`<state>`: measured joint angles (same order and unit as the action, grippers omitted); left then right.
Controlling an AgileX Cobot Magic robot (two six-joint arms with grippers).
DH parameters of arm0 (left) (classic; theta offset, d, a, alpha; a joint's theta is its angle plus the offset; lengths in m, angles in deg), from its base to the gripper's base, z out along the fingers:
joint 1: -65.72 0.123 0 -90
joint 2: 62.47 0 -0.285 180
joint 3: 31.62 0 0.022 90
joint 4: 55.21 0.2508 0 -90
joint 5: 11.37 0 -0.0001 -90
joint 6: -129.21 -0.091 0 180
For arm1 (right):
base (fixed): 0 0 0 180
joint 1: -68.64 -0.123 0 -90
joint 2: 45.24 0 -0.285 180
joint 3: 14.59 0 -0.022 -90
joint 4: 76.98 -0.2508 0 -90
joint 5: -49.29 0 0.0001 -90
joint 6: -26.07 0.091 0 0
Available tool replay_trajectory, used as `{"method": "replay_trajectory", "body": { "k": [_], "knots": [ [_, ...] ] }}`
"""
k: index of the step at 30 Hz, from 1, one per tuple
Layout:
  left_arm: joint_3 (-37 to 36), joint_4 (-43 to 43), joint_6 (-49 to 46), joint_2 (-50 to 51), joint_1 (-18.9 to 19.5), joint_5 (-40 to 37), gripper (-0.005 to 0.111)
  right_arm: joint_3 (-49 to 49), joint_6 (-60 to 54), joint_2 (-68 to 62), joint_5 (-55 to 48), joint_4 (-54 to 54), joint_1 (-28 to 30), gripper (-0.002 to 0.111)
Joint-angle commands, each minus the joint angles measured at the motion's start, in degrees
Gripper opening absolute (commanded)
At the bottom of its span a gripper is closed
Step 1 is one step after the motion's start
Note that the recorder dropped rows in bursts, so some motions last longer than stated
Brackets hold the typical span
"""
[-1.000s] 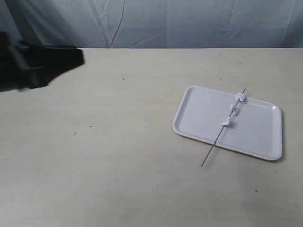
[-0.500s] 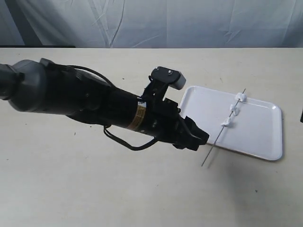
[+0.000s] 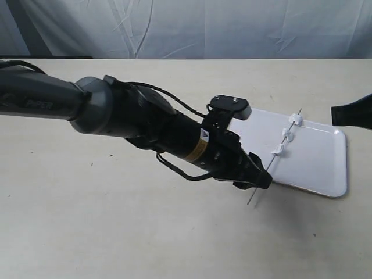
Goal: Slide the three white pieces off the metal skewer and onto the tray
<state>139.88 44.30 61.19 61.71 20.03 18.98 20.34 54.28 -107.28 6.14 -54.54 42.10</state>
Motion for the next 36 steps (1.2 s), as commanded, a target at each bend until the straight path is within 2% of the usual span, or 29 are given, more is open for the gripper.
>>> {"method": "replay_trajectory", "body": {
  "k": [1,16,25,36],
  "knots": [
    [3.7,0.4,2.0,3.4,-2.3,-1.9,0.048,-4.0,-0.6,-4.5,-3.3,1.9,-0.1,0.001],
    [4.4,0.4,1.3,5.5,-2.4,-7.4,0.048,-5.5,-1.9,-8.7,-7.2,1.3,-0.1,0.001],
    [4.4,0.4,1.0,8.5,-2.4,-6.3,0.048,-5.5,-1.9,-8.7,-7.1,-0.2,-0.1,0.001],
    [4.4,0.4,-1.6,8.5,-2.4,-6.3,0.042,-5.5,-1.9,-8.7,-4.8,-2.0,-0.1,0.001]
  ]
}}
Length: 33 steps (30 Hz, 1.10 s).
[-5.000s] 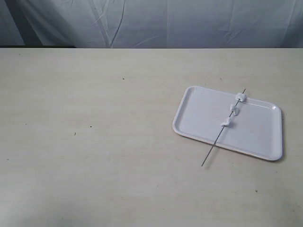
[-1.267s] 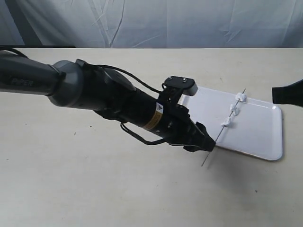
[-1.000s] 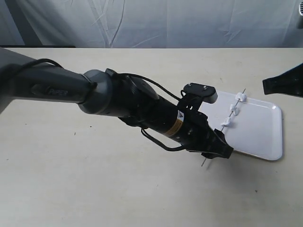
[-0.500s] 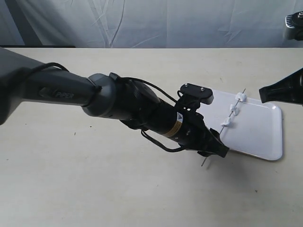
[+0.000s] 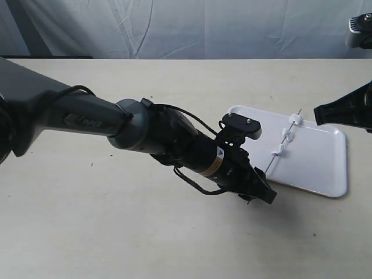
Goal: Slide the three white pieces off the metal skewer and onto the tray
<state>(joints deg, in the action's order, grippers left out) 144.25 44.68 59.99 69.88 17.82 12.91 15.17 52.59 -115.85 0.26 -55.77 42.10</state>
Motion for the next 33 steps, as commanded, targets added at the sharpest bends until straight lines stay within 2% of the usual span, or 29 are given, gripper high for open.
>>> {"method": "replay_trajectory", "body": {
  "k": [1,8,14,16,17,18,23,26,33],
  "knots": [
    [0.1,0.1,-0.4,0.3,-0.2,-0.2,0.040,-0.3,-0.2,-0.1,1.1,-0.9,-0.1,0.001],
    [0.1,0.1,-3.1,0.3,-0.2,-0.3,0.022,-0.3,-0.2,-0.1,1.1,-2.6,-0.1,0.001],
    [0.1,0.1,-3.1,0.3,-0.2,-2.7,0.019,-0.3,-0.2,-0.1,1.1,-3.3,-0.1,0.001],
    [0.1,0.1,-3.1,0.3,-0.2,-3.2,0.010,-0.3,-0.2,-0.1,1.3,-3.8,-0.1,0.001],
    [0.1,0.1,-3.1,0.5,-0.2,-3.0,0.002,-0.3,-0.2,-0.1,1.6,-3.9,-0.1,0.001],
    [0.1,0.1,-3.1,0.8,-0.2,-2.9,0.000,-0.3,-0.2,-0.1,1.9,-3.9,-0.1,0.001],
    [0.1,0.1,-5.3,2.1,0.1,-2.2,0.000,-0.3,-0.1,-0.1,5.5,-3.9,-0.1,0.000],
    [0.1,0.1,-7.5,2.1,0.5,1.5,0.000,-0.3,-0.1,-0.1,5.9,-3.6,-0.1,0.000],
    [0.1,0.1,-5.1,2.1,1.9,2.0,0.000,-0.3,-0.1,-0.1,4.8,-2.8,-0.1,0.000]
  ]
}}
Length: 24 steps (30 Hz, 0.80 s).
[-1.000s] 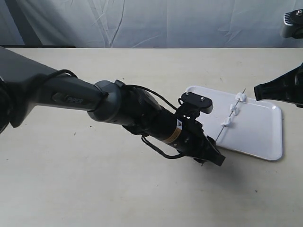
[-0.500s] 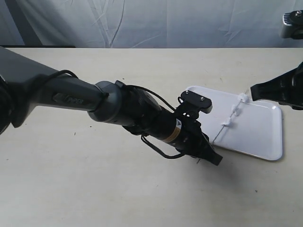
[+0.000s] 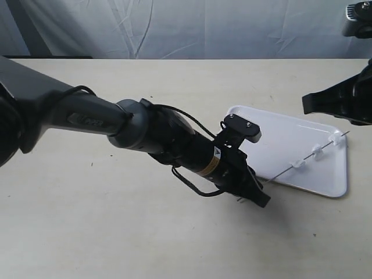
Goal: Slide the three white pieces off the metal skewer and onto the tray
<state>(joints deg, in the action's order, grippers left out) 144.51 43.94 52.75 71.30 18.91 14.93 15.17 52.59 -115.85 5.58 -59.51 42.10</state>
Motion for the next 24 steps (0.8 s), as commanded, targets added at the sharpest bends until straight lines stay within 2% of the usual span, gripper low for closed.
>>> {"method": "replay_trajectory", "body": {
  "k": [1,10,18,21,24],
  "knots": [
    [-0.2,0.8,3.3,0.7,1.1,0.0,0.000,-0.3,-0.1,-0.1,-0.7,1.3,-0.1,0.000],
    [-0.7,0.8,7.0,-2.9,6.2,5.7,0.000,-0.3,0.3,3.6,0.6,1.3,-0.1,0.001],
    [-4.3,0.8,5.3,-11.0,7.3,4.1,0.000,-0.3,1.1,9.3,-4.0,-0.4,-0.1,0.001],
    [-4.3,0.8,5.9,-11.5,7.3,4.9,0.000,-0.3,1.1,11.8,-6.8,-1.0,-0.1,0.012],
    [-4.7,0.8,6.3,-11.5,7.3,5.9,0.000,-0.3,1.1,14.4,-8.4,-1.6,-0.1,0.040]
  ]
}}
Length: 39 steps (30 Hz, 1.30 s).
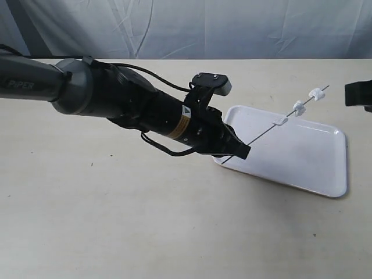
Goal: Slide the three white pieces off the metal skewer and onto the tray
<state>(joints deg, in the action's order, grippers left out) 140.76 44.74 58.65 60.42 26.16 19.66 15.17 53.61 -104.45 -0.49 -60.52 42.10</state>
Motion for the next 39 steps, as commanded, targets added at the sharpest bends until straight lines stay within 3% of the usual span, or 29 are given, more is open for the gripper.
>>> {"method": "replay_trajectory", "body": {
  "k": [1,3,4,8,14,21,26,33,39],
  "knots": [
    [-1.3,0.0,0.9,-1.0,0.0,1.2,0.000,-0.3,0.6,4.0,-2.4,-1.1,-0.1,0.053],
    [-2.4,0.0,0.9,-2.0,0.0,0.5,0.000,-0.3,5.2,5.6,-2.9,-1.5,-0.1,0.070],
    [-2.9,0.0,0.3,-2.5,0.0,0.0,0.000,-0.3,7.6,6.0,-3.9,-1.8,-0.1,0.071],
    [-4.7,0.0,-0.6,-5.5,0.0,-1.2,0.000,1.8,8.4,5.9,-3.7,-5.1,-0.1,0.059],
    [-6.8,0.0,-1.6,-9.3,0.3,-2.2,0.000,12.6,10.7,5.9,15.2,-12.3,-0.1,0.060],
    [-9.8,0.0,-1.6,-12.5,4.0,-1.6,0.000,23.0,12.6,5.6,37.1,-13.3,0.3,0.060],
    [-10.7,0.0,-1.6,-14.9,5.4,-1.2,0.000,24.3,13.4,3.0,49.8,-16.5,4.3,0.058],
    [-12.2,-0.2,-1.5,-17.1,5.4,-1.7,0.000,24.3,15.0,-3.7,58.5,-24.8,4.8,0.058],
    [-13.7,-0.3,-1.5,-18.4,5.4,-3.6,0.000,24.3,24.2,-7.7,63.5,-23.1,4.8,0.058]
  ]
}}
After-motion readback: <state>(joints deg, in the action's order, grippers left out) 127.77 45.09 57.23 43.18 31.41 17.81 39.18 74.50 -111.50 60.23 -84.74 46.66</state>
